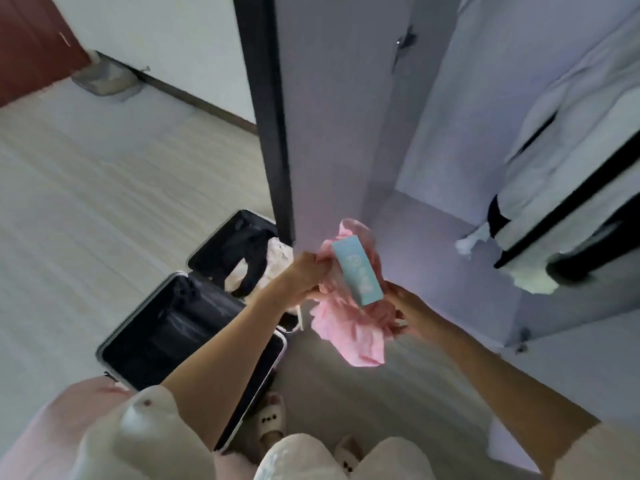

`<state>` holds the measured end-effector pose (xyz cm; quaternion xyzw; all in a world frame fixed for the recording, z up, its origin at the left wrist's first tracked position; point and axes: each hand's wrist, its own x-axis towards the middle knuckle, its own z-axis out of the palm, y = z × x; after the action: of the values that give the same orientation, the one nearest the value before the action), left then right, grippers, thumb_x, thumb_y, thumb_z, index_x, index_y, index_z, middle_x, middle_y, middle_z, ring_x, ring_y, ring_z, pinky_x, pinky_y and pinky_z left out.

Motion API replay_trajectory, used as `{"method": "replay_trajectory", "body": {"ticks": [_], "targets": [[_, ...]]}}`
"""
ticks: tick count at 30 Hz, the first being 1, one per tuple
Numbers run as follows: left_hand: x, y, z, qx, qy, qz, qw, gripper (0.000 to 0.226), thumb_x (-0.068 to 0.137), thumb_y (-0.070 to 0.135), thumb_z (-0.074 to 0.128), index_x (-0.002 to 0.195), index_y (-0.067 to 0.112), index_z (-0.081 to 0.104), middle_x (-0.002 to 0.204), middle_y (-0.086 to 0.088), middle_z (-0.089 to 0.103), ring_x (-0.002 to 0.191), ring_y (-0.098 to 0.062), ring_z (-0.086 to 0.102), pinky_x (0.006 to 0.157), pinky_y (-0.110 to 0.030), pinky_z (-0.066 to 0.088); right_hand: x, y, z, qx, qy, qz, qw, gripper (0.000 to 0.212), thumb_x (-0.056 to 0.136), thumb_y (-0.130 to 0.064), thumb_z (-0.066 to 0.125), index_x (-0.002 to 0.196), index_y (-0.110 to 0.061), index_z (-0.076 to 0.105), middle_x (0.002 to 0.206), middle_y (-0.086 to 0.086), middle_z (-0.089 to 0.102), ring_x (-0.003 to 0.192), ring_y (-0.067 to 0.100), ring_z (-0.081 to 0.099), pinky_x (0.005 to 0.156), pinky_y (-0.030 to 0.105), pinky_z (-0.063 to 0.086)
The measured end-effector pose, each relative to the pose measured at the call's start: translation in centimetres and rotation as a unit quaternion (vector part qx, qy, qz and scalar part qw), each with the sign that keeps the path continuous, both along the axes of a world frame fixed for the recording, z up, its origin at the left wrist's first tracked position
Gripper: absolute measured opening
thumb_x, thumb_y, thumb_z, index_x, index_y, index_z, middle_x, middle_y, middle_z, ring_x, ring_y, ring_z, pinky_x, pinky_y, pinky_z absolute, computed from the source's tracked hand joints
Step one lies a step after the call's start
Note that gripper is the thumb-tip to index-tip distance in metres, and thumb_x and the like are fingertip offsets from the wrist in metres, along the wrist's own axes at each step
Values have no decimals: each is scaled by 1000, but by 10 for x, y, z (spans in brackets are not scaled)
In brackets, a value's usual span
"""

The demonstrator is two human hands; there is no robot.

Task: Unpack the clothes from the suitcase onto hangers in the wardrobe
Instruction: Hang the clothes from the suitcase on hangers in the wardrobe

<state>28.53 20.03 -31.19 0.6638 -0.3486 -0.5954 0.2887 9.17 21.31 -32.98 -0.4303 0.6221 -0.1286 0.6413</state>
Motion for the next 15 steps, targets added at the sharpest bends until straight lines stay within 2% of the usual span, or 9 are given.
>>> {"method": "replay_trajectory", "body": {"ticks": [1, 2, 5, 6, 8, 10, 12, 14, 15], "targets": [[-17, -7, 5, 8, 42, 17, 999, 22, 95, 4, 41, 78, 8, 56, 70, -10, 54, 45, -10, 56, 47, -23, 51, -18, 2, 0, -3, -15, -5, 1000, 25, 95, -44, 43, 102, -26, 57, 103, 12, 62, 94, 33, 59, 83, 50, 51], [-38, -14, 15, 13, 81, 28, 996, 23, 96, 3, 40, 79, 6, 55, 72, -11, 53, 44, -9, 56, 46, -23, 51, -38, 3, 2, -4, -22, -26, 999, 21, 95, -43, 43, 96, -28, 57, 99, 10, 64, 91, 29, 62, 75, 42, 54], [-86, -35, 45, 13, 204, 42, 978, 26, 98, 2, 34, 82, 2, 54, 70, -10, 56, 46, -11, 60, 44, -22, 53, -81, 4, 6, 11, -26, -79, 996, 18, 99, -25, 41, 87, -24, 54, 63, -9, 68, 56, 4, 64, 47, 20, 50], [-96, -41, 56, 12, 229, 44, 972, 26, 98, 3, 33, 82, 1, 54, 67, -10, 57, 49, -12, 60, 45, -23, 54, -90, 3, 7, 14, -14, -82, 996, 22, 99, -17, 39, 83, -23, 54, 53, -13, 65, 48, -1, 61, 44, 17, 50], [-116, -57, 74, -6, 249, 39, 968, 25, 98, 5, 35, 81, 2, 52, 64, -9, 53, 56, -14, 53, 45, -23, 54, -105, -3, 14, 4, 25, -76, 997, 27, 96, -5, 39, 78, -18, 55, 47, -12, 62, 43, 0, 58, 46, 16, 49], [-131, -75, 86, -38, 227, 16, 973, 22, 97, 10, 39, 83, 4, 54, 71, -9, 51, 61, -15, 51, 45, -22, 53, -115, -16, 27, -34, 86, -80, 992, 27, 95, -4, 42, 72, -9, 57, 48, -4, 59, 43, 10, 54, 44, 20, 44], [-138, -95, 93, -70, 157, -6, 985, 21, 95, 22, 49, 92, 4, 58, 75, -9, 58, 60, -16, 59, 44, -21, 49, -126, -35, 44, -112, 115, -168, 973, 26, 96, -10, 41, 80, -1, 59, 61, 5, 56, 48, 14, 47, 43, 21, 36], [-141, -117, 102, -85, 77, -34, 993, 28, 91, 32, 57, 98, 5, 60, 75, -7, 63, 58, -15, 60, 43, -18, 47, -138, -57, 72, -215, 91, -263, 936, 25, 97, -10, 38, 82, -3, 57, 64, 3, 50, 49, 12, 44, 39, 16, 34], [-142, -128, 110, -90, 39, -51, 994, 25, 91, 31, 57, 93, 7, 62, 71, -5, 64, 55, -13, 59, 42, -17, 46, -144, -69, 90, -269, 87, -285, 916, 26, 96, -7, 38, 77, -10, 56, 65, 0, 51, 52, 11, 45, 40, 12, 35]]}}
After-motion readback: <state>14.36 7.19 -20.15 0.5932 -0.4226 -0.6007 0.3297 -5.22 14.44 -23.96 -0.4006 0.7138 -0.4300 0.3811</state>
